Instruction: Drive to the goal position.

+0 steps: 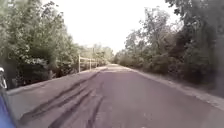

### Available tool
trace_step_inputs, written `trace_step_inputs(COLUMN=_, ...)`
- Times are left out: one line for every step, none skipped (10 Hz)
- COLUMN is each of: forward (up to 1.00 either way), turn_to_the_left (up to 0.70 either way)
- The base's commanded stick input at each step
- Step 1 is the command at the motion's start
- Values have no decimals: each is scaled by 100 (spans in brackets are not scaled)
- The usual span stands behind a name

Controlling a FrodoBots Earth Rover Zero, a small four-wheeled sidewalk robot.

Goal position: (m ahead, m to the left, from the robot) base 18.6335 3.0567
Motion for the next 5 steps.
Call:
trace_step_inputs(forward=70, turn_to_the_left=0)
trace_step_inputs(forward=70, turn_to_the_left=0)
trace_step_inputs(forward=70, turn_to_the_left=0)
trace_step_inputs(forward=70, turn_to_the_left=0)
trace_step_inputs(forward=70, turn_to_the_left=0)
